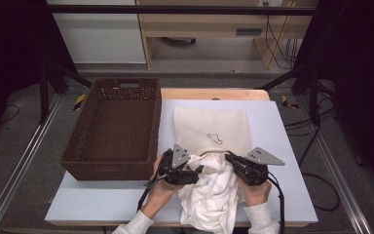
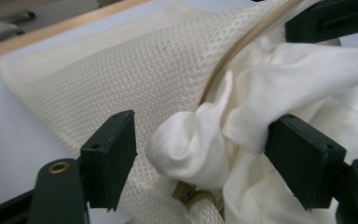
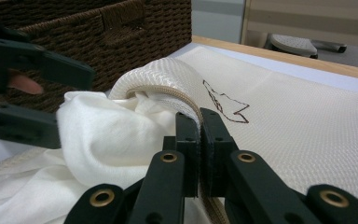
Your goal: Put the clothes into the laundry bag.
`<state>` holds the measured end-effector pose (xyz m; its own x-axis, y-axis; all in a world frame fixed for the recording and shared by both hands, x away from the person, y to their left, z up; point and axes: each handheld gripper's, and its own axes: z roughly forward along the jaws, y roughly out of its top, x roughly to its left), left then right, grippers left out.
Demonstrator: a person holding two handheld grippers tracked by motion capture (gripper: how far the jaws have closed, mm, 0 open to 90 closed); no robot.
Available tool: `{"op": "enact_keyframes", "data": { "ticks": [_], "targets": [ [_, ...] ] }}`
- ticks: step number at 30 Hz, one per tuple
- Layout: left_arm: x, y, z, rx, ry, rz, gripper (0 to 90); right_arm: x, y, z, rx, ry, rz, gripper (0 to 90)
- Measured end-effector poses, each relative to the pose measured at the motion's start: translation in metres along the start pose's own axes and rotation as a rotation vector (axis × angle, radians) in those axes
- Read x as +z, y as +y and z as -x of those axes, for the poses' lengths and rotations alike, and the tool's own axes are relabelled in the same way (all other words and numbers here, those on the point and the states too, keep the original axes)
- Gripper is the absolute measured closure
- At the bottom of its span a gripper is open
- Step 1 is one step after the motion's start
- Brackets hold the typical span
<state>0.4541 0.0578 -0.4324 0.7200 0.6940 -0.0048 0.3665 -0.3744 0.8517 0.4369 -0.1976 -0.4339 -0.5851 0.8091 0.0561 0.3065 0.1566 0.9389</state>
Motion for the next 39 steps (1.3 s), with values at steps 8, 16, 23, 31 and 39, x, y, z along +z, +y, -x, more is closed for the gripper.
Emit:
{"op": "enact_keyframes", "data": {
  "ticks": [8,16,23,31,39],
  "targets": [
    [0.004,0.0,0.034,0.059,-0.11,0.024,75.9,0.0,0.0,0.001,0.006,-0.001,0.003,87.3],
    [0.059,0.016,0.04,0.106,0.027,-0.116,77.3,-0.001,0.002,0.0,0.011,0.006,0.023,87.3],
    [0.049,0.015,0.032,0.091,0.052,-0.099,60.5,-0.001,0.0,-0.003,-0.004,0.007,0.007,87.3],
    [-0.028,0.011,0.041,0.071,-0.051,-0.006,25.9,-0.003,-0.002,0.0,0.003,-0.005,0.0,87.3],
    [-0.001,-0.024,0.053,0.029,-0.152,-0.115,23.6,-0.004,-0.005,-0.002,0.005,-0.008,-0.008,87.2]
  ]
}}
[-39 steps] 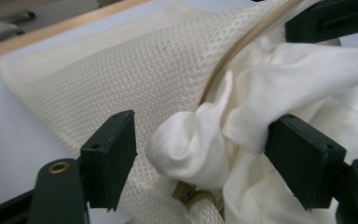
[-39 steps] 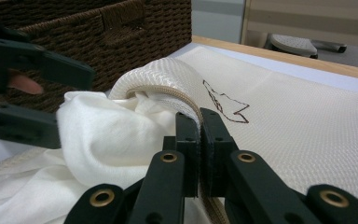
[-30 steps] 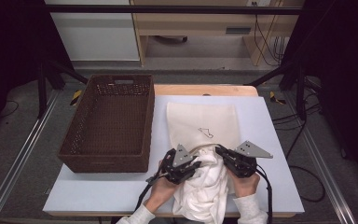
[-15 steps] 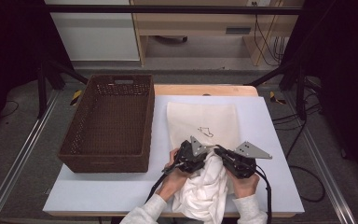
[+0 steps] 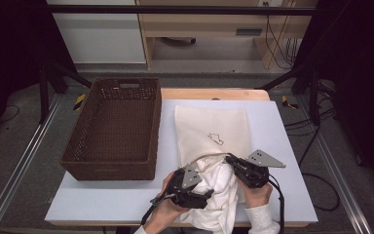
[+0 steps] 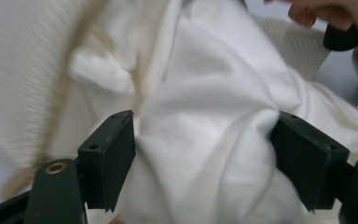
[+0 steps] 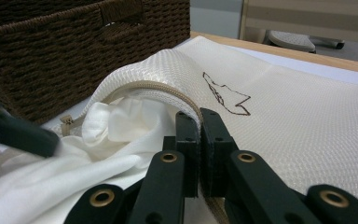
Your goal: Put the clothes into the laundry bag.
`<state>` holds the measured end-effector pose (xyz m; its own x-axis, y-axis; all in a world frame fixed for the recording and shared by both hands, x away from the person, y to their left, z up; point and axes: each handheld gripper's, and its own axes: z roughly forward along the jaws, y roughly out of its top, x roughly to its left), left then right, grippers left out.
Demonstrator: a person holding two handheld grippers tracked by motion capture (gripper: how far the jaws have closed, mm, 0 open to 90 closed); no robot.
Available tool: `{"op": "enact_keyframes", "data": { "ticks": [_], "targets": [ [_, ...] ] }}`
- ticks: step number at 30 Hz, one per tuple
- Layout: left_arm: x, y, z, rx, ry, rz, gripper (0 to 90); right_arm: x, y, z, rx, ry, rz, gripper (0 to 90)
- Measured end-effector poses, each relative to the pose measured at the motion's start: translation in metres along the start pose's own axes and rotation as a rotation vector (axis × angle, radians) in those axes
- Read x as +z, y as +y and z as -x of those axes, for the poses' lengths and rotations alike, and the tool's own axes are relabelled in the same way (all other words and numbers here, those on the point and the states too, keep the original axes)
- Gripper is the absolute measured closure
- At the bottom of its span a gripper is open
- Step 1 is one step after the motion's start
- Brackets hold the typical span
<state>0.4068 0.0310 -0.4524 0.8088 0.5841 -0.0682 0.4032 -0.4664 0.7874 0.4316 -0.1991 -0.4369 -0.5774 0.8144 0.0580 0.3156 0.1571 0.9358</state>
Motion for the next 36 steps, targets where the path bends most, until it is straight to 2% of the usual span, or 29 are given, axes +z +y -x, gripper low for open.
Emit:
{"op": "enact_keyframes", "data": {
  "ticks": [1,2,4,6,8,10,12,14,16,18,20,21,25,26,27,28,29,31,34,36],
  "targets": [
    [0.0,0.0,0.0,0.0,0.0,0.0,25.9,0.001,0.0,0.0,0.002,0.001,-0.002,87.2],
    [0.015,-0.004,-0.001,-0.016,-0.035,-0.007,32.3,0.001,-0.001,0.001,0.0,0.003,-0.003,87.2],
    [0.018,-0.004,0.0,-0.015,-0.037,-0.009,47.4,0.002,-0.002,0.001,0.006,0.003,-0.005,87.3],
    [0.014,0.001,0.009,0.042,0.007,-0.001,63.9,0.001,-0.002,0.001,0.005,0.001,-0.003,87.3],
    [0.005,0.007,0.013,0.057,0.023,0.021,70.9,0.001,-0.001,0.002,0.009,0.001,0.0,87.3],
    [-0.003,0.016,0.012,0.061,0.035,0.051,72.5,0.0,-0.001,0.002,0.008,0.006,0.007,87.3],
    [-0.007,0.027,0.007,0.058,0.051,0.066,72.6,-0.001,0.001,0.0,0.0,0.006,0.014,87.3],
    [-0.005,0.038,0.002,0.058,0.076,0.051,72.5,-0.004,0.003,-0.001,-0.004,0.01,0.031,87.4],
    [0.009,0.046,-0.003,0.08,0.138,0.023,71.5,-0.008,0.007,-0.001,-0.007,0.02,0.048,87.4],
    [0.028,0.05,-0.012,0.068,0.16,-0.009,69.5,-0.012,0.01,-0.003,-0.006,0.035,0.068,87.4],
    [0.045,0.049,-0.02,0.077,0.193,-0.004,64.4,-0.013,0.011,-0.005,-0.014,0.04,0.071,87.4],
    [0.049,0.048,-0.024,0.052,0.184,-0.002,61.6,-0.012,0.011,-0.006,-0.017,0.036,0.067,87.4],
    [0.045,0.043,-0.026,0.033,0.189,0.022,45.4,-0.003,0.005,-0.006,-0.017,0.032,0.026,87.4],
    [0.035,0.039,-0.026,0.021,0.164,0.036,40.9,-0.001,0.003,-0.006,-0.016,0.029,0.02,87.4],
    [0.035,0.039,-0.026,0.021,0.164,0.036,37.5,-0.001,0.003,-0.006,-0.016,0.029,0.02,87.4],
    [0.027,0.036,-0.024,0.02,0.146,0.048,37.5,0.0,0.003,-0.006,-0.018,0.027,0.018,87.4],
    [0.012,0.031,-0.021,0.02,0.113,0.075,31.8,0.0,0.002,-0.006,-0.021,0.022,0.017,87.3],
    [-0.005,0.025,-0.017,0.027,0.085,0.097,26.5,-0.001,0.003,-0.006,-0.021,0.017,0.016,87.3],
    [-0.02,0.011,-0.013,0.009,0.046,0.105,25.3,-0.002,0.003,-0.005,-0.017,0.013,0.014,87.3],
    [-0.015,-0.001,-0.012,-0.012,0.041,0.096,30.0,-0.001,0.002,-0.005,-0.017,0.013,0.014,87.3]
  ]
}}
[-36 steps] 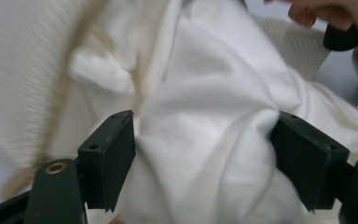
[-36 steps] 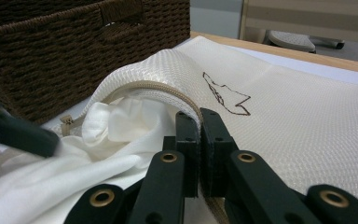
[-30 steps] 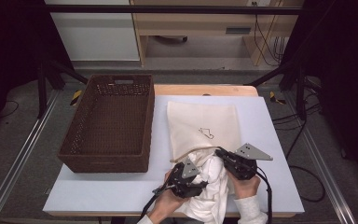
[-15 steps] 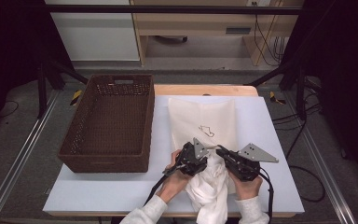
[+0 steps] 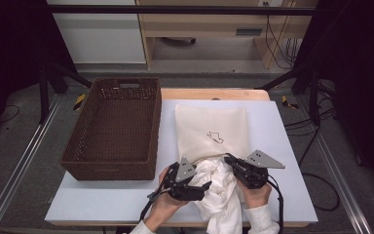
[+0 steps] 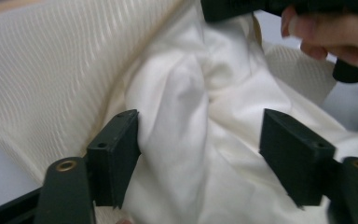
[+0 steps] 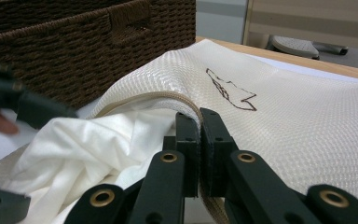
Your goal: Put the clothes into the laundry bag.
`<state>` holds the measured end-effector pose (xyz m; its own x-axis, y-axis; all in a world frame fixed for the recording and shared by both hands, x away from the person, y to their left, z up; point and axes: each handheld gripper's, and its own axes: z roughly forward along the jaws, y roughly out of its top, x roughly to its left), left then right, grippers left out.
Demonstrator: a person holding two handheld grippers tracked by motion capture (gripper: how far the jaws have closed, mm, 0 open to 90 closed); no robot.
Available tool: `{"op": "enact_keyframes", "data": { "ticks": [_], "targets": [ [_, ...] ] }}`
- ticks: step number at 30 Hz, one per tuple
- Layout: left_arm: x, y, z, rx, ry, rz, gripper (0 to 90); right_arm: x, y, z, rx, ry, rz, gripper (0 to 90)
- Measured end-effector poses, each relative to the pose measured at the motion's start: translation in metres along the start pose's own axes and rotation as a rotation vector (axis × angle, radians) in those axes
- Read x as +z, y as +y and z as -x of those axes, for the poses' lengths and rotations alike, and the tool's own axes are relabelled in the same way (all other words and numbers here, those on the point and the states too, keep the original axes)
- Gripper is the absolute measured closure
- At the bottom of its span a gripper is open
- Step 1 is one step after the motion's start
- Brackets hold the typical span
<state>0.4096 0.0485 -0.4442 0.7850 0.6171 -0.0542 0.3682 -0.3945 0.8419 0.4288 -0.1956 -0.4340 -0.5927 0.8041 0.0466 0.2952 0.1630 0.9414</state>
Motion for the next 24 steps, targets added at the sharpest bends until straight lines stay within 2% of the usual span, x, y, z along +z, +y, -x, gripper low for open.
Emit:
{"op": "enact_keyframes", "data": {
  "ticks": [1,3,6,9,10,12,15,16,18,20,22,24],
  "targets": [
    [0.005,-0.005,0.0,-0.006,0.003,-0.012,30.9,0.001,0.0,0.0,0.001,0.0,-0.001,87.3],
    [0.019,-0.012,-0.002,-0.049,-0.017,-0.035,37.7,0.002,0.0,-0.001,0.0,0.002,-0.008,87.3],
    [0.033,-0.014,-0.002,-0.06,-0.009,-0.042,53.0,0.005,-0.002,-0.002,-0.005,0.003,-0.02,87.3],
    [0.03,-0.007,0.001,-0.029,0.013,-0.048,70.2,0.006,-0.002,0.0,0.001,0.004,-0.019,87.3],
    [0.028,-0.004,0.002,-0.015,0.015,-0.044,73.4,0.006,-0.002,-0.001,0.007,0.004,-0.016,87.3],
    [0.024,0.004,0.002,-0.01,0.015,-0.022,75.3,0.005,-0.001,0.0,0.009,0.005,-0.014,87.3],
    [0.028,0.018,-0.001,-0.02,0.047,-0.017,75.9,0.003,0.0,-0.001,0.008,0.009,-0.004,87.4],
    [0.033,0.021,-0.002,-0.015,0.064,-0.032,75.9,0.002,0.001,-0.001,0.003,0.008,0.001,87.4],
    [0.047,0.024,-0.005,0.03,0.141,-0.064,75.8,0.0,0.004,-0.002,0.0,0.012,0.012,87.4],
    [0.061,0.022,-0.014,0.025,0.181,-0.078,75.4,-0.003,0.006,-0.002,-0.003,0.016,0.022,87.4],
    [0.067,0.019,-0.021,-0.002,0.181,-0.052,74.3,-0.005,0.006,-0.003,0.001,0.02,0.02,87.3],
    [0.065,0.018,-0.02,-0.003,0.182,-0.049,70.9,-0.003,0.005,-0.004,-0.001,0.017,0.007,87.3]
  ]
}}
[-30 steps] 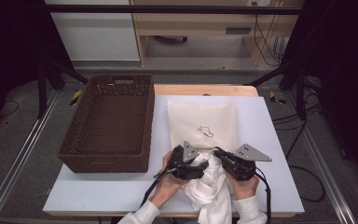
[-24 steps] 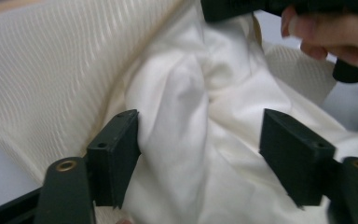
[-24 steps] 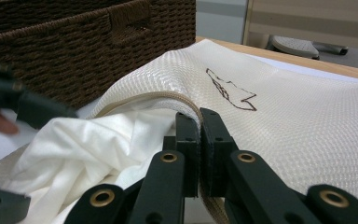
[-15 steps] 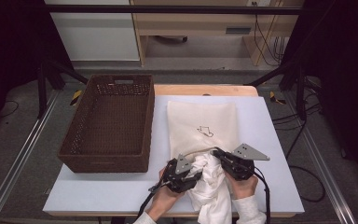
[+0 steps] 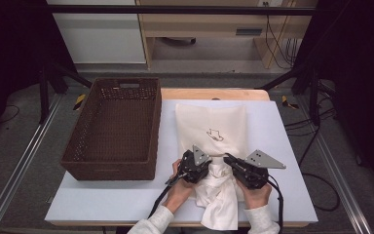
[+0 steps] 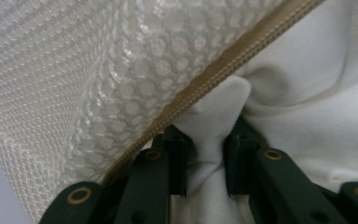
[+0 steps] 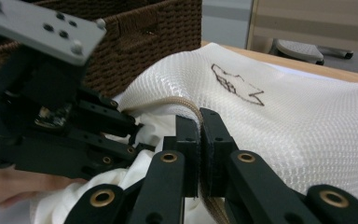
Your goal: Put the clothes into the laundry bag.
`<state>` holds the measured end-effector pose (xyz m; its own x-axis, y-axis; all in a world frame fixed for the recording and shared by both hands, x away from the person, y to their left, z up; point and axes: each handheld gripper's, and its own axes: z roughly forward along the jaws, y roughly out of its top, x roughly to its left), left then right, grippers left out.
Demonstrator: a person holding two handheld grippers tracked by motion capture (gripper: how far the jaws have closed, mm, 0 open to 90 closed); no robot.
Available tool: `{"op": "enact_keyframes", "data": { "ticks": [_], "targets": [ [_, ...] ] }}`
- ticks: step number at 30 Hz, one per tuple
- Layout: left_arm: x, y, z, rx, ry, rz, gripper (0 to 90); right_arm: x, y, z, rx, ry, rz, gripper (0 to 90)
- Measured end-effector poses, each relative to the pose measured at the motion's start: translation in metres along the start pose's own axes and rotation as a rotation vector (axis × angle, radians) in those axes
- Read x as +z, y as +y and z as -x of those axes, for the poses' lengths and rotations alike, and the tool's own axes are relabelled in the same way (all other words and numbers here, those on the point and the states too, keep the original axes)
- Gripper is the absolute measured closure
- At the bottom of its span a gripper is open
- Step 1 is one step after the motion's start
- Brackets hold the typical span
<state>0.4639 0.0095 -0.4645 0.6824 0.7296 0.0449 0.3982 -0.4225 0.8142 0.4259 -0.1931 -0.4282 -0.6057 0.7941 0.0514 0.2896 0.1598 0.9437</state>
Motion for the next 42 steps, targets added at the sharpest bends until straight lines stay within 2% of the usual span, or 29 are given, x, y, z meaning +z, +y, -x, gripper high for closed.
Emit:
{"op": "enact_keyframes", "data": {
  "ticks": [2,4,7,8,10,11,14,17,19,21,22,24,26,29,34,36,38,42],
  "targets": [
    [-0.007,-0.002,0.001,0.008,-0.007,0.014,62.0,0.003,-0.002,0.001,0.004,0.002,-0.007,87.3],
    [-0.019,-0.003,0.0,-0.015,-0.042,0.027,51.4,0.004,-0.003,0.002,0.004,-0.002,-0.016,87.3],
    [-0.042,-0.006,-0.001,-0.029,-0.092,0.054,38.8,0.004,-0.004,0.003,-0.004,-0.008,-0.016,87.3],
    [-0.049,-0.006,0.001,-0.023,-0.108,0.059,34.3,0.004,-0.004,0.003,0.0,-0.01,-0.016,87.3],
    [-0.061,-0.011,0.006,0.009,-0.13,0.065,29.8,0.004,-0.004,0.003,-0.001,-0.014,-0.02,87.3],
    [-0.063,-0.014,0.01,0.023,-0.14,0.052,29.0,0.005,-0.004,0.002,-0.001,-0.016,-0.022,87.3],
    [-0.058,-0.025,0.019,0.025,-0.167,0.016,27.1,0.005,-0.004,0.002,-0.002,-0.016,-0.023,87.2],
    [-0.037,-0.033,0.023,-0.01,-0.196,-0.033,27.6,0.006,-0.005,0.002,-0.004,-0.017,-0.025,87.2],
    [-0.028,-0.035,0.024,-0.038,-0.191,-0.023,31.8,0.007,-0.006,0.002,-0.007,-0.013,-0.034,87.2],
    [-0.027,-0.032,0.025,-0.028,-0.171,-0.016,47.1,0.008,-0.006,0.003,0.003,-0.005,-0.039,87.2],
    [-0.027,-0.03,0.025,-0.026,-0.177,-0.015,55.5,0.008,-0.006,0.003,0.005,-0.004,-0.037,87.2],
    [-0.027,-0.026,0.027,-0.003,-0.163,-0.015,69.4,0.009,-0.006,0.003,0.007,-0.002,-0.037,87.2],
    [-0.027,-0.021,0.028,0.019,-0.144,-0.009,75.5,0.008,-0.005,0.003,0.003,-0.003,-0.036,87.3],
    [-0.024,-0.009,0.027,0.021,-0.129,-0.002,77.9,0.007,-0.004,0.003,0.001,-0.004,-0.027,87.3],
    [-0.011,0.006,0.022,0.023,-0.068,0.011,78.1,0.001,0.0,0.002,0.004,-0.001,-0.011,87.4],
    [-0.002,0.007,0.017,0.035,-0.027,0.016,77.7,-0.001,0.001,0.002,0.004,0.001,-0.005,87.4],
    [0.008,0.005,0.01,0.003,-0.032,0.015,76.3,-0.001,0.001,0.002,0.005,0.001,-0.008,87.3],
    [0.007,0.001,0.01,0.016,-0.019,0.029,69.3,0.004,-0.002,0.002,-0.007,-0.007,-0.031,87.4]
  ]
}}
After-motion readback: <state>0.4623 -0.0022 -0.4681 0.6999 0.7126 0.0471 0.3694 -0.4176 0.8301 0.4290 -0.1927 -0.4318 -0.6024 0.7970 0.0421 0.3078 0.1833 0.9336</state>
